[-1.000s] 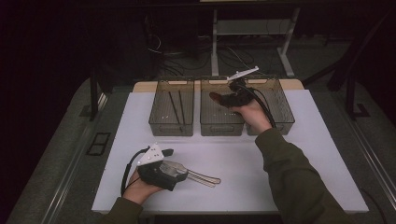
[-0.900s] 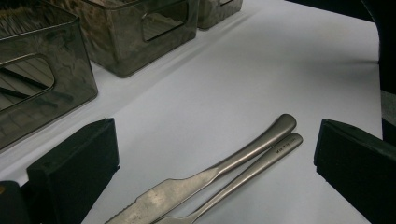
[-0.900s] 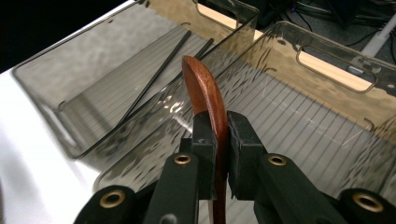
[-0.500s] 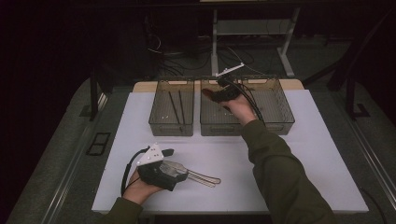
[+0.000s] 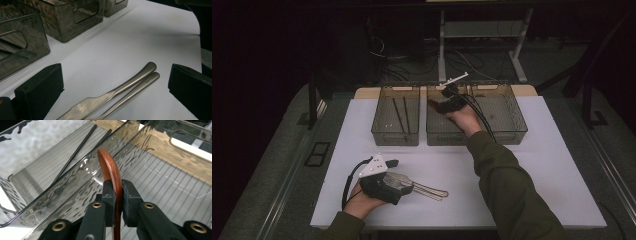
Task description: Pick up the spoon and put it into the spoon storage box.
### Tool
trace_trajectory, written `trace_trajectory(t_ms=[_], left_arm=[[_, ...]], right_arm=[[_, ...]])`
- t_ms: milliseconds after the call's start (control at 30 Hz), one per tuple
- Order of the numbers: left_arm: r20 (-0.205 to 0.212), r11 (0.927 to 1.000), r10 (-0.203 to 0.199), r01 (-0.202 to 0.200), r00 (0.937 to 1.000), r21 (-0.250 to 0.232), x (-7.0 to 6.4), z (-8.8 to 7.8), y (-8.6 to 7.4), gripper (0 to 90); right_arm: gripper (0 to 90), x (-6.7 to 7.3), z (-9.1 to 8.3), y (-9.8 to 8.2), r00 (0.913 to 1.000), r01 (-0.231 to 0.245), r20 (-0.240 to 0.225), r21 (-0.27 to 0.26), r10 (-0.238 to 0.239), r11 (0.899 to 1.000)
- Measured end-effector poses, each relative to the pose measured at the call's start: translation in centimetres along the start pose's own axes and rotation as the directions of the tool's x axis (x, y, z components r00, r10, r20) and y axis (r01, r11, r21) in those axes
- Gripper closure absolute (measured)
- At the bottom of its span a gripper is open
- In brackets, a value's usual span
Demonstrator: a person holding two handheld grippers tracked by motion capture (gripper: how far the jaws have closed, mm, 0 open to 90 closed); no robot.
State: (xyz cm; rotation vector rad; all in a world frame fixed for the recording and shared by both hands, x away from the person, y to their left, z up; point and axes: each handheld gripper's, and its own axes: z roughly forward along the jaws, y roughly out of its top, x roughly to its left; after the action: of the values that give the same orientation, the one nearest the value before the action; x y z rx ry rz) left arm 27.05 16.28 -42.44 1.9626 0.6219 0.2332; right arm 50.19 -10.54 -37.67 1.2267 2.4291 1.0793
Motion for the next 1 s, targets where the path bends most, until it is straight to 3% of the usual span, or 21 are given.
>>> trace_trajectory(t_ms=[367,600,700,1000], left_arm=[[-0.002,1.0000,0.003,-0.003,1.0000,0.002,0.1,0.0,0.0,0.0],[-0.003,1.0000,0.002,-0.002,1.0000,0.006,0.1,0.1,-0.1,0.0],[-0.005,1.0000,0.001,-0.001,1.0000,0.010,0.1,0.0,-0.1,0.0],[-0.012,0.9999,-0.013,0.013,0.9998,0.006,0.3,0.0,-0.3,0.0]], right_arm=[[57.2,0.0,-1.7,-0.2,0.9998,0.000,-0.020,-0.040,0.000,0.999],[46.6,-0.2,-4.4,-1.3,0.9961,0.000,-0.088,-0.082,-0.007,0.997],[44.2,-0.2,-5.2,-1.8,0.9959,0.004,-0.090,-0.094,-0.013,0.996],[39.2,0.0,-9.0,-4.6,0.9867,0.056,-0.143,-0.148,-0.077,0.987]])
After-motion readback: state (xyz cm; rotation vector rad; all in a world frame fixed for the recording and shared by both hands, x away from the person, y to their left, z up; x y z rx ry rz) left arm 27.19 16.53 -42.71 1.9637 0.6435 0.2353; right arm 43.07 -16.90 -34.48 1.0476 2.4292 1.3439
